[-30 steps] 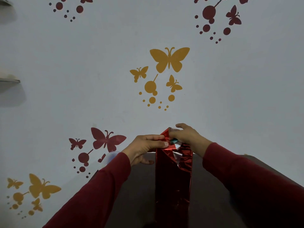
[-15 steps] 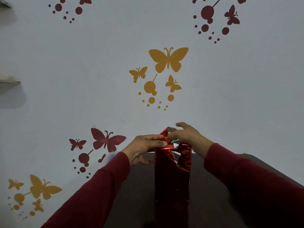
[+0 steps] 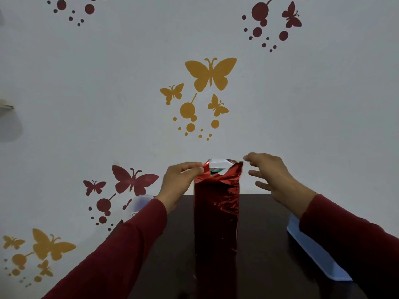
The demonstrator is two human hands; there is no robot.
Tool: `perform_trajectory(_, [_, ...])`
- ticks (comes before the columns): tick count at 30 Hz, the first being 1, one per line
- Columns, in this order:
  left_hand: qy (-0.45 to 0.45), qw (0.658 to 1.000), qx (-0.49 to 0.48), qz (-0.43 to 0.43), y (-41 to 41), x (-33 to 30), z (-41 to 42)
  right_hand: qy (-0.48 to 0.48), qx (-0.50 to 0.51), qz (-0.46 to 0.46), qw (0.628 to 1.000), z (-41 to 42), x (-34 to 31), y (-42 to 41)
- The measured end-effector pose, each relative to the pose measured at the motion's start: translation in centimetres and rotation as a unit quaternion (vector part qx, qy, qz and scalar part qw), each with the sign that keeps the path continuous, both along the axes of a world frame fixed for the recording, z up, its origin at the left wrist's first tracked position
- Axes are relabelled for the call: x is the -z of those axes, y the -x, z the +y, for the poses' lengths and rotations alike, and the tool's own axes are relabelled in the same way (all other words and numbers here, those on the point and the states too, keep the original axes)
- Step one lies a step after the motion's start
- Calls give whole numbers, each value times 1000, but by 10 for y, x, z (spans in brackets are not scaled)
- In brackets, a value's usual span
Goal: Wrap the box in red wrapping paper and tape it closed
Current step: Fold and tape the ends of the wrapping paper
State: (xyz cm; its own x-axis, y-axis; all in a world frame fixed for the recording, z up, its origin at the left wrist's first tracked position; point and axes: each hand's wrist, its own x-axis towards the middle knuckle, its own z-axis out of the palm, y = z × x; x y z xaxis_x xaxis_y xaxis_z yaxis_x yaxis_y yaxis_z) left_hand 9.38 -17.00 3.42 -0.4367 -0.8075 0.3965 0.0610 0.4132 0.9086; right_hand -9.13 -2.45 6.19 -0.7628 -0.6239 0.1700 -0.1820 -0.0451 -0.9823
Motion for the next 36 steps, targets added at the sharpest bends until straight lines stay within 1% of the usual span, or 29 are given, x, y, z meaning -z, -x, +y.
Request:
perform_trajectory(2, [126,987,-87,53,7,5,13,4,-12,-6,1000,20,9,3])
perform_trajectory(4, [260,952,-138,83,14,9,38,-2,-16,-11,1000,40,19,7])
perform_trajectory(6, [381,909,-131,106,28,13,66,-14,3,2,1000,61,30,14])
perform_trajectory(7, [421,892,-104,125,36,18,78,-23,18,17,999,69,35,17])
perform_trajectory(8, [441,883,-74,140,45,24,89,-33,36,34,998,76,40,19])
perform_trajectory(10, [438,884,-10,161,70,40,109,-56,75,69,993,96,50,27])
perform_trajectory(13, [396,905,51,148,111,73,132,-93,121,118,981,124,66,45])
perform_trajectory(15, [362,920,90,123,140,98,142,-123,150,157,968,142,78,61])
perform_trajectory(17, [334,930,134,74,166,121,148,-159,189,192,950,157,88,77])
perform_trajectory(19, [310,934,175,18,188,137,150,-208,215,202,933,165,97,91])
perform_trajectory(20, [304,933,192,-1,199,145,152,-230,219,186,930,169,101,99])
perform_trajectory(21, [300,932,203,-15,207,149,153,-246,213,150,934,168,105,106])
perform_trajectory(24, [276,935,218,-36,223,165,155,-242,143,-47,958,165,113,118])
perform_trajectory(26, [265,936,225,-52,226,174,154,-245,83,-132,957,163,115,124])
perform_trajectory(28, [256,934,240,-64,226,178,150,-263,39,-171,949,160,113,125])
perform_trajectory(30, [233,937,256,-56,224,180,147,-263,18,-198,944,156,112,129])
perform_trajectory(34, [208,941,264,-44,222,181,147,-231,22,-233,944,149,110,134])
perform_trajectory(36, [211,939,266,-53,222,179,147,-195,33,-246,949,149,107,131])
